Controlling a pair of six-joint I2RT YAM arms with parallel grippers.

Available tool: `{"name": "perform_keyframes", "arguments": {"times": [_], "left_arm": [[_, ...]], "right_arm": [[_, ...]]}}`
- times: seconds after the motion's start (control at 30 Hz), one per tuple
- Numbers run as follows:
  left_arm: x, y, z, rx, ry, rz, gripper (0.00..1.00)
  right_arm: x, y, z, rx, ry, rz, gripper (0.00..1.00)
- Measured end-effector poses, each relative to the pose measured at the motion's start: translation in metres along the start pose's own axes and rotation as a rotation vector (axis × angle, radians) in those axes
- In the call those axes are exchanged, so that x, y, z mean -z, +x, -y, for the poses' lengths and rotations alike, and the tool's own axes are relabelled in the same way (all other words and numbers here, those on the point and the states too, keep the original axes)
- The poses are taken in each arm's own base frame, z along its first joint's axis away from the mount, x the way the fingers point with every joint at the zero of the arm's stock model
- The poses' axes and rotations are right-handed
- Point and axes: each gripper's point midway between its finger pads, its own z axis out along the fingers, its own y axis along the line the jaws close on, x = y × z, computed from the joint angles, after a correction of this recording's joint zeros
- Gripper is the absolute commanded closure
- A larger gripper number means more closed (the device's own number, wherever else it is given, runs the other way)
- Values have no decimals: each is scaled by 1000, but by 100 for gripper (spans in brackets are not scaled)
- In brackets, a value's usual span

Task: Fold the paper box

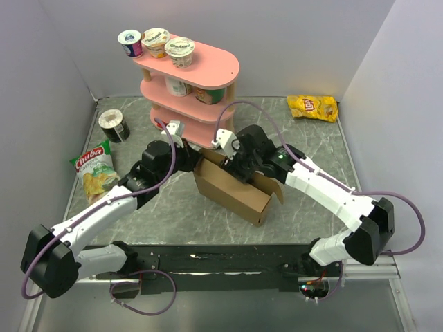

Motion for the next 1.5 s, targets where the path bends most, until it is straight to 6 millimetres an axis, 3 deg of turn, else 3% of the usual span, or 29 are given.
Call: {"name": "perform_keyframes", "arguments": {"times": [0.1, 0.37, 0.5, 0.63, 0.83, 1.03, 1.23, 1.4, 1.5], "left_arm": [[1, -2, -4, 3, -27, 11, 99], [6, -8, -18, -24, -115, 19, 99], [8, -9, -23, -47, -143, 11, 99], [9, -9, -25, -66, -156, 4, 99], [10, -9, -25, -75, -159, -9, 99], [8, -10, -25, -92, -165, -23, 99], [4, -11, -25, -107, -166, -29, 99], [3, -12, -24, -122, -167, -38, 99], [2, -12, -24, -128, -170, -45, 99]], "right_arm": [[12, -3, 6, -32, 35, 8, 4], [80, -23, 27, -207, 149, 142, 2], [108, -9, 38, -321, 202, 175, 1], [120, 27, 54, -430, 274, 149, 1], [113, 63, 75, -527, 337, 105, 4], [97, 61, 100, -536, 337, 165, 10], [76, 61, 140, -516, 304, 221, 17], [60, 51, 163, -469, 254, 244, 20], [54, 48, 167, -437, 237, 248, 30]]}}
